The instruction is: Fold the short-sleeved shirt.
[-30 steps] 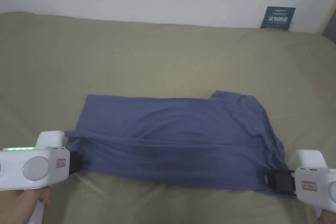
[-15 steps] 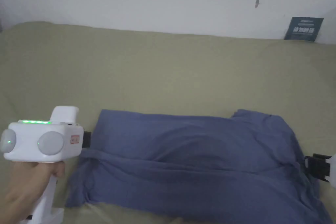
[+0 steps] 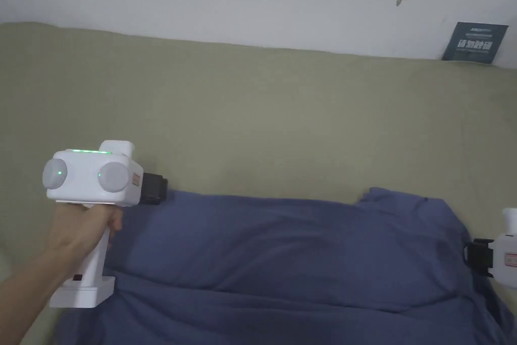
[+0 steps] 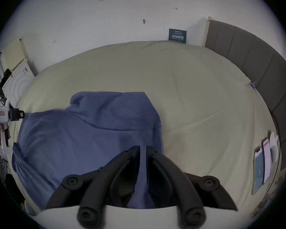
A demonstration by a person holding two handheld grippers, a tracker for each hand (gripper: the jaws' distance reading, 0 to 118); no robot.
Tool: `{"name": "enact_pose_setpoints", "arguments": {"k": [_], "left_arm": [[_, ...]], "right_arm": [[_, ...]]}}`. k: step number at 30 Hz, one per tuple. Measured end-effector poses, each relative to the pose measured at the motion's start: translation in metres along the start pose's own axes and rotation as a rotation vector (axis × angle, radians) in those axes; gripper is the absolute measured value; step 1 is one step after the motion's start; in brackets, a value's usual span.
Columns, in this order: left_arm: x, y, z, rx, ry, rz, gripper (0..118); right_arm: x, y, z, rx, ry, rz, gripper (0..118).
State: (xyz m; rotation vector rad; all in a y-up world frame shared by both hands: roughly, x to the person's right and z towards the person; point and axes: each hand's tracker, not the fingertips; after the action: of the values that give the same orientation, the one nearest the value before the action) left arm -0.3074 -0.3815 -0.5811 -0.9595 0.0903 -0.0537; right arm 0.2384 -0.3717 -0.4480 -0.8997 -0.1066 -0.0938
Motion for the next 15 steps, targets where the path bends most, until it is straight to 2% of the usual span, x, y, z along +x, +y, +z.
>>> {"name": "enact_pose_setpoints", "arguments": {"k": [2,4,6,8,9,10,11,12,13,14,15], "left_arm": [[0.000,-0.001,-0.010,-0.061,0.033,0.006,112],[0.004,-0.004,-0.014,-0.084,0.021,0.012,98],[-0.006,-0.006,-0.004,-0.064,-0.052,0.053,96],[-0.002,-0.008,0.002,-0.042,-0.036,0.013,87],[-0.003,-0.009,0.007,-0.025,-0.044,-0.011,74],[-0.001,-0.010,0.010,-0.020,-0.041,-0.018,63],[0.000,-0.011,0.013,-0.016,-0.037,-0.033,44],[0.002,-0.012,0.015,-0.010,-0.049,-0.034,11],[0.001,-0.012,0.012,-0.008,-0.062,-0.039,4],[0.005,-0.013,0.011,-0.009,-0.044,-0.052,4],[0.006,-0.014,0.009,-0.006,-0.037,-0.063,4]], "right_arm": [[0.004,0.003,-0.008,-0.010,-0.027,0.013,14],[0.008,0.007,-0.014,-0.017,-0.032,0.005,14],[0.012,0.014,-0.021,-0.017,-0.038,-0.013,14],[0.012,0.022,-0.027,-0.018,-0.040,-0.020,14],[0.012,0.025,-0.031,-0.017,-0.043,-0.025,22],[0.010,0.030,-0.036,-0.018,-0.046,-0.029,41],[0.008,0.034,-0.042,-0.030,-0.060,-0.024,69],[0.007,0.035,-0.048,-0.055,-0.059,-0.026,108],[0.006,0.036,-0.052,-0.063,-0.052,-0.024,117],[0.005,0.040,-0.055,-0.063,-0.049,-0.021,114],[0.001,0.041,-0.060,-0.084,-0.066,-0.011,106]]}}
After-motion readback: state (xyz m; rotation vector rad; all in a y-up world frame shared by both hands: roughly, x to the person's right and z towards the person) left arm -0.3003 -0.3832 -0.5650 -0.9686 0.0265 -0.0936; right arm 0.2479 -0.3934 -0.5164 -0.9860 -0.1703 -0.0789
